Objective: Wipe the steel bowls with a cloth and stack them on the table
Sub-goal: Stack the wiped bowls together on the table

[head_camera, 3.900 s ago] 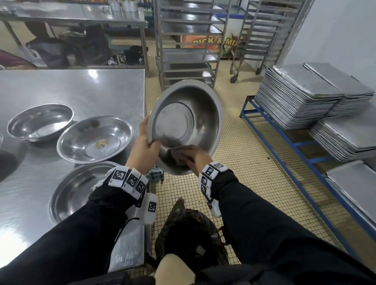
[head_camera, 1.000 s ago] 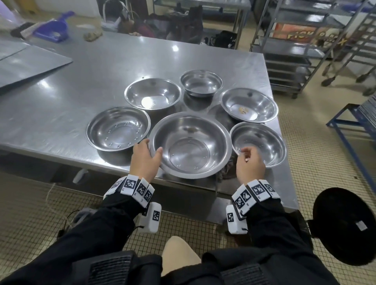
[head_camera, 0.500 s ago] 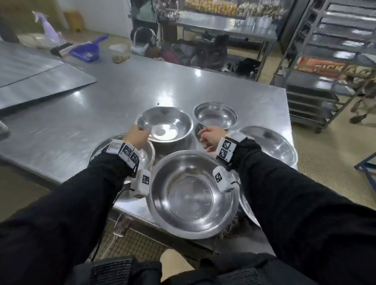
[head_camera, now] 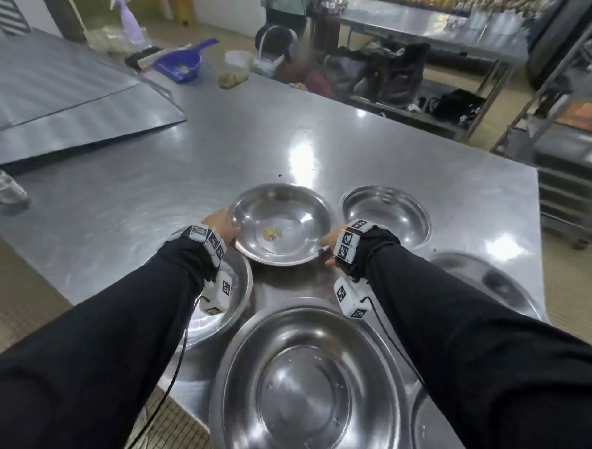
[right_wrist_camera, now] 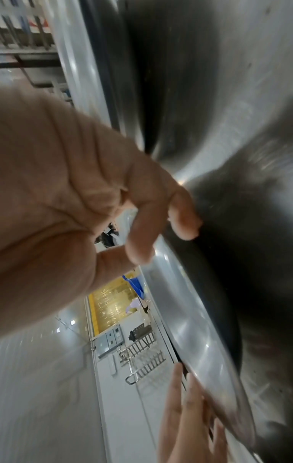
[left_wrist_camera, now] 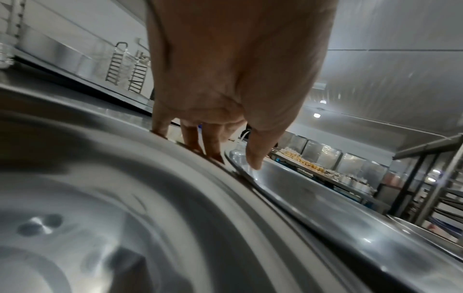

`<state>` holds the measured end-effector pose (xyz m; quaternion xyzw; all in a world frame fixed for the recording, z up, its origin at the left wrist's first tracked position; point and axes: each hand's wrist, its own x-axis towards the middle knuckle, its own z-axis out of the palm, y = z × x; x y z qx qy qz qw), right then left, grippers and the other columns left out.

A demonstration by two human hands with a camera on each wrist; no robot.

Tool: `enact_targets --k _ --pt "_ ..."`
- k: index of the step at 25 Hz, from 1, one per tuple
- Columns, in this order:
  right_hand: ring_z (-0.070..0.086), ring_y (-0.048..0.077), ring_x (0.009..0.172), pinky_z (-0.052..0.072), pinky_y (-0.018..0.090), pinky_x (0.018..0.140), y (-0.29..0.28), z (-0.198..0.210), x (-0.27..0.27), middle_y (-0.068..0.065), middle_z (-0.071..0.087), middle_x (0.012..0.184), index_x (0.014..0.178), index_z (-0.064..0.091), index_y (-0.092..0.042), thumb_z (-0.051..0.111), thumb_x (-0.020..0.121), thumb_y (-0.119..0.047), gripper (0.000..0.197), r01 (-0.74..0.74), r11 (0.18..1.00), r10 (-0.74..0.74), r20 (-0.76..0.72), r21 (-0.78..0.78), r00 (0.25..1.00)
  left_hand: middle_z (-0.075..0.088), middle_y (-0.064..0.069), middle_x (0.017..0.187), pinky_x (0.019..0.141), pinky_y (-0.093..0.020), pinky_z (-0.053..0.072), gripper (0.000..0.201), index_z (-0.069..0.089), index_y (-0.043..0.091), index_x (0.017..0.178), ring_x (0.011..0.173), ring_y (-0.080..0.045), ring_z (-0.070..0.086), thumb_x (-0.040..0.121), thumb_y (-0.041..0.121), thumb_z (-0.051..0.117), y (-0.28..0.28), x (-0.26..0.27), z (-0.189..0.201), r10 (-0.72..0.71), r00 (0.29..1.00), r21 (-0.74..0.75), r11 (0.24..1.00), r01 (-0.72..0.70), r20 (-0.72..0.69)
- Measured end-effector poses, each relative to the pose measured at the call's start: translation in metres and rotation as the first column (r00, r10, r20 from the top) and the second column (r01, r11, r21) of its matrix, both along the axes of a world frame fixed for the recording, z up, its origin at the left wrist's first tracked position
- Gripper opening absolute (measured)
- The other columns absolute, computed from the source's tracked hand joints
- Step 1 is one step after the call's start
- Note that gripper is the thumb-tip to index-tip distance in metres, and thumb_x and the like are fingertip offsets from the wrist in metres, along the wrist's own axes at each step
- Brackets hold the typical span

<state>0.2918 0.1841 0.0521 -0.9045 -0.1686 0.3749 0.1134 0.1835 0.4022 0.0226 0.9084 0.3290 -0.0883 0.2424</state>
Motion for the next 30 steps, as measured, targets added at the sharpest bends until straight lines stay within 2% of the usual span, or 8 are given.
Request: enact_targets --k 2,5,8,12,15,23,26,30 --pt "0.066 0.017 0.083 0.051 0.021 0.074 0.009 0.001 0.010 0.014 0.061 0.108 0.114 0.057 -0.001 0.049 0.096 -0.015 0.024 0.073 0.996 -0.078 -0.124 -0.045 0.989 0.065 -0.014 0.102 0.065 -0.027 0.040 0.029 0.064 0.004 0.113 0.087 -0.024 0.056 0.090 0.021 0.061 0.011 0.004 -0.009 0.002 1.000 0.004 1.000 -0.002 -0.014" --pt "0.062 0.023 0.097 0.049 0.027 0.087 0.009 -0.005 0.030 0.006 0.063 0.111 0.118 0.059 -0.011 0.050 0.094 -0.027 0.030 -0.105 0.994 0.107 0.076 -0.027 0.991 0.069 -0.008 0.099 0.057 -0.025 0.036 0.026 0.067 0.010 0.105 0.083 -0.021 0.059 0.083 0.024 0.066 0.022 0.008 -0.019 0.091 0.991 -0.038 0.995 -0.087 0.094" --pt "0.064 0.026 0.094 0.051 0.032 0.086 0.000 -0.009 0.034 0.006 0.066 0.101 0.111 0.063 -0.015 0.053 0.087 -0.035 0.033 -0.050 0.988 0.027 0.157 0.144 0.987 0.066 -0.004 0.094 0.064 -0.025 0.036 0.023 0.065 0.011 0.103 0.082 -0.019 0.057 0.083 0.021 0.067 0.016 0.011 -0.008 0.133 0.973 -0.070 0.990 -0.122 0.191" --pt "0.058 0.027 0.094 0.052 0.041 0.084 -0.017 -0.007 0.019 0.007 0.054 0.100 0.117 0.057 -0.007 0.056 0.083 -0.031 0.041 0.257 0.881 -0.354 0.192 0.397 0.915 0.066 -0.005 0.096 0.061 -0.025 0.040 0.037 0.055 0.013 0.117 0.085 -0.019 0.060 0.082 0.018 0.068 0.000 0.006 0.025 0.155 0.931 -0.149 0.983 -0.111 0.330" --pt "0.049 0.020 0.081 0.043 0.026 0.061 -0.033 0.009 -0.001 0.008 0.051 0.096 0.119 0.054 -0.001 0.058 0.086 -0.023 0.040 0.383 0.804 -0.503 0.178 0.454 0.846 0.067 -0.007 0.095 0.072 -0.032 0.049 0.049 0.048 0.013 0.127 0.089 -0.022 0.062 0.082 0.018 0.067 -0.014 -0.012 0.046 0.149 0.902 -0.205 0.976 -0.069 0.405" --pt "0.061 0.023 0.076 0.054 0.037 0.073 -0.121 0.037 -0.147 0.009 0.062 0.095 0.106 0.050 -0.013 0.056 0.087 -0.020 0.021 0.481 0.679 -0.643 0.132 0.554 0.755 0.067 -0.002 0.090 0.075 -0.035 0.054 0.036 0.053 0.015 0.117 0.082 -0.017 0.065 0.085 0.027 0.067 -0.075 -0.125 0.061 -0.031 0.882 -0.206 0.968 0.143 0.469" --pt "0.061 0.025 0.078 0.054 0.040 0.076 -0.142 0.022 -0.218 0.004 0.061 0.089 0.099 0.056 -0.016 0.058 0.085 -0.022 0.015 0.514 0.616 -0.704 0.124 0.596 0.700 0.062 0.004 0.085 0.062 -0.021 0.043 0.023 0.054 0.016 0.103 0.077 -0.009 0.059 0.086 0.026 0.065 -0.093 -0.178 0.052 -0.152 0.885 -0.120 0.967 0.226 0.440" --pt "0.059 0.023 0.085 0.050 0.038 0.079 -0.156 0.000 -0.285 0.005 0.063 0.099 0.106 0.057 -0.017 0.055 0.086 -0.019 0.021 0.552 0.617 -0.725 0.131 0.560 0.677 0.057 0.008 0.074 0.056 -0.020 0.036 0.020 0.053 0.017 0.099 0.070 -0.010 0.056 0.089 0.030 0.064 -0.101 -0.229 0.026 -0.308 0.878 -0.009 0.942 0.335 0.367"
